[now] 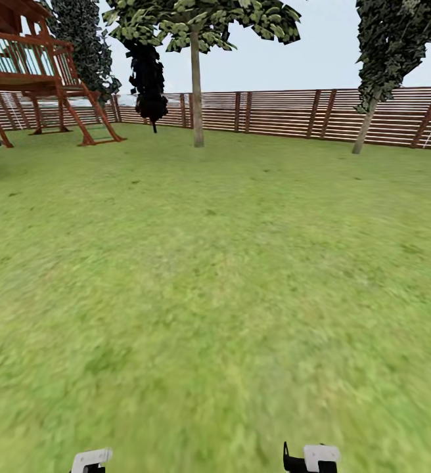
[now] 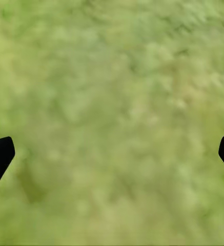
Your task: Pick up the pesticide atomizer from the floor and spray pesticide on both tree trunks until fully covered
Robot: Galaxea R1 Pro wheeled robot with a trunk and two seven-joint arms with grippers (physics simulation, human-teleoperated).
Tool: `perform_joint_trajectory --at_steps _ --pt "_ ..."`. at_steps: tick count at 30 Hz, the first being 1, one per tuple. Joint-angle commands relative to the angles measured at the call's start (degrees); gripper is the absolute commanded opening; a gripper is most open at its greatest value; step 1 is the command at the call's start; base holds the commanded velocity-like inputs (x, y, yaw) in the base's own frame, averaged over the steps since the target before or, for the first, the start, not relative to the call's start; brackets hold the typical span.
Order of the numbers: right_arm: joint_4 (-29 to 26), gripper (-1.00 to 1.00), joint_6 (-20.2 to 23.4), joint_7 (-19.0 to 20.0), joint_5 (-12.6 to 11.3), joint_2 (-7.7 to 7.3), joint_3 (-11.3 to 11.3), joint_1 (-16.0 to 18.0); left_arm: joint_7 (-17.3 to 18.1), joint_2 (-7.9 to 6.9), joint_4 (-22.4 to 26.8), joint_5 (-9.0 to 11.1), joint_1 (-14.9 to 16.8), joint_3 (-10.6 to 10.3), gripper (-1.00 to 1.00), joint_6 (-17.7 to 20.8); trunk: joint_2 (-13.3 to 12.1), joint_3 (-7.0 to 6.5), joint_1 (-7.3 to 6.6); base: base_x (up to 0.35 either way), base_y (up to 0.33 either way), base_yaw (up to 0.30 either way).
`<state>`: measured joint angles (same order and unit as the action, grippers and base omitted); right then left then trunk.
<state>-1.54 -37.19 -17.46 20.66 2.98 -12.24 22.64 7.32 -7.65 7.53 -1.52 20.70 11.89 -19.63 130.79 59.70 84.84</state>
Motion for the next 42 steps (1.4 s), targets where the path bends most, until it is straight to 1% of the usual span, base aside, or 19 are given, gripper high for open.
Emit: perform_joint_trajectory --at_steps 1,42 --pt "0.0 1.0 -0.1 -0.4 0.6 0.02 -0.3 0.0 0.4 0.0 -0.1 -0.1 0.0 0.5 -1.0 -0.1 0.0 0.05 0.03 0.338 0.0 0.0" --pt "0.0 1.0 -0.1 -0.4 0.6 0.03 -0.3 0.0 0.4 0.0 -0.1 -0.1 0.0 0.5 -1.0 -0.1 0.0 0.05 0.03 0.338 0.0 0.0"
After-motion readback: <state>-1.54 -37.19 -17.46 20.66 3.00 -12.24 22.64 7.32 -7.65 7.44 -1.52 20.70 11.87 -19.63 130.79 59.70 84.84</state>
